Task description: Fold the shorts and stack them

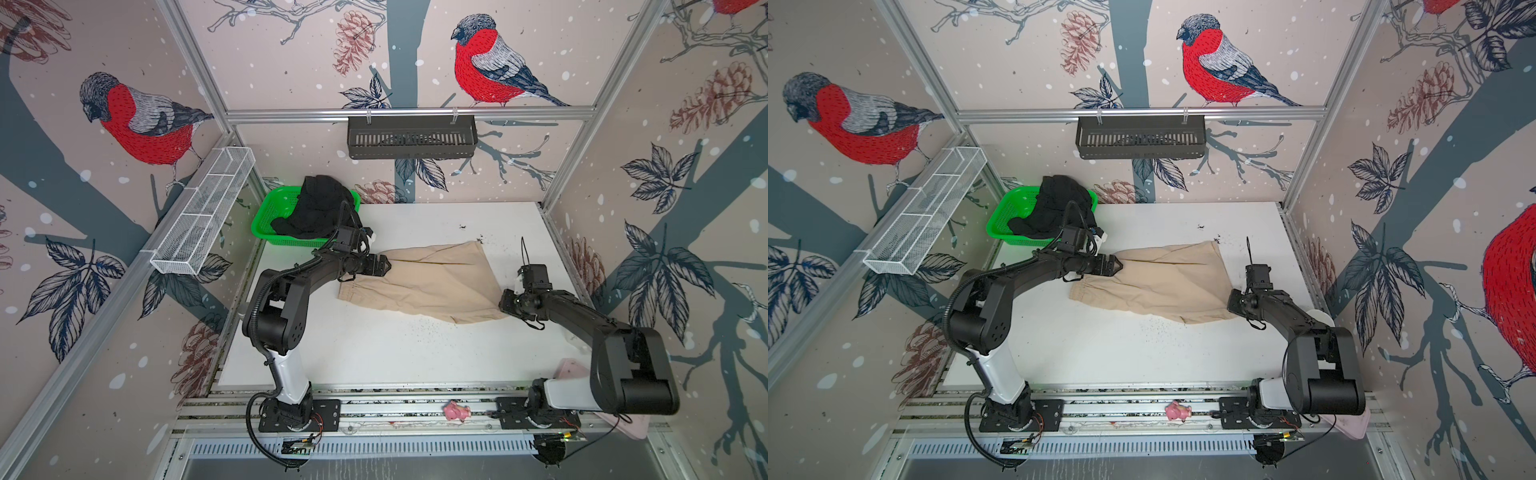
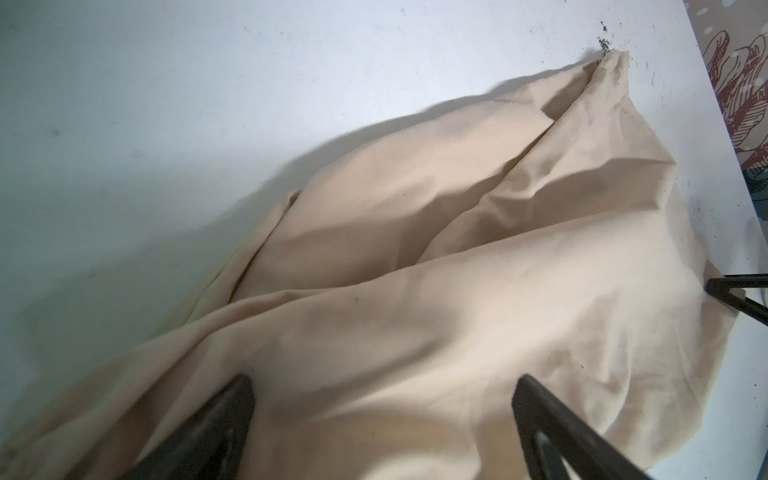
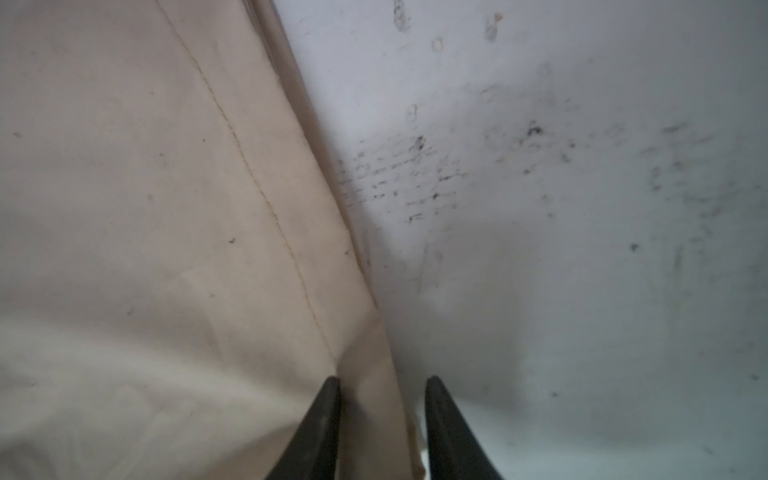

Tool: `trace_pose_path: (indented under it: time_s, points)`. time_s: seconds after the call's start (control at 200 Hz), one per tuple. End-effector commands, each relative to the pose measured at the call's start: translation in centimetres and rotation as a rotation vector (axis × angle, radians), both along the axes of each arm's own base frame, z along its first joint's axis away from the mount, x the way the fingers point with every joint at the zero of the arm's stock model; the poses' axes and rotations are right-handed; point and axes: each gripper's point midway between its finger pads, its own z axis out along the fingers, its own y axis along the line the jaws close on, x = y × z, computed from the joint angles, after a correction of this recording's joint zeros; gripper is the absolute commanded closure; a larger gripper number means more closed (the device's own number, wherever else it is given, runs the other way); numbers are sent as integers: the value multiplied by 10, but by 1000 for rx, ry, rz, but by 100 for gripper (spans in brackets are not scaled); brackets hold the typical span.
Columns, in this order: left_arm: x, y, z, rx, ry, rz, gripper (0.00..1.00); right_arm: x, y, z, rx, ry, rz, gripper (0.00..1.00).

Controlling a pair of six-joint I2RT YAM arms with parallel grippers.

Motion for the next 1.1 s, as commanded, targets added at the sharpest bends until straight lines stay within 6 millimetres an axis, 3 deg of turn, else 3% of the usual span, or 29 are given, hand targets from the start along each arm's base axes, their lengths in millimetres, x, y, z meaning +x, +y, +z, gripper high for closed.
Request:
trace_pose_path:
  time_s: [0.0,0.11,0.2,0.32,0.385,0.455,0.525,0.655,0.825,1.095]
  points:
    - [-1,-8,10,-41,-24,-46,3,12,-4,23,-6,-63,-32,45]
    - [-6,-14,37,-100,-51,-67,3,39,-3,60,-6,-188,-27,38]
    - [-9,-15,65,-127,-99,-73,3,67,5,85,18,-288,9,38]
    - [-12,-7,89,-116,-159,-42,3,103,24,96,-3,-343,77,37]
    - [-10,6,90,-98,-176,18,2,120,38,98,-20,-352,119,34]
    - [-2,27,80,-88,-170,115,2,134,55,97,-18,-352,159,30]
    - [0,34,71,-153,-158,119,2,140,74,95,2,-352,192,30]
    - [1,35,56,-196,-169,112,2,130,91,79,59,-308,202,35]
    - [13,39,28,-147,-134,129,3,88,103,54,131,-233,183,54]
    - [4,50,-13,-110,-32,200,2,25,97,27,126,-146,120,68]
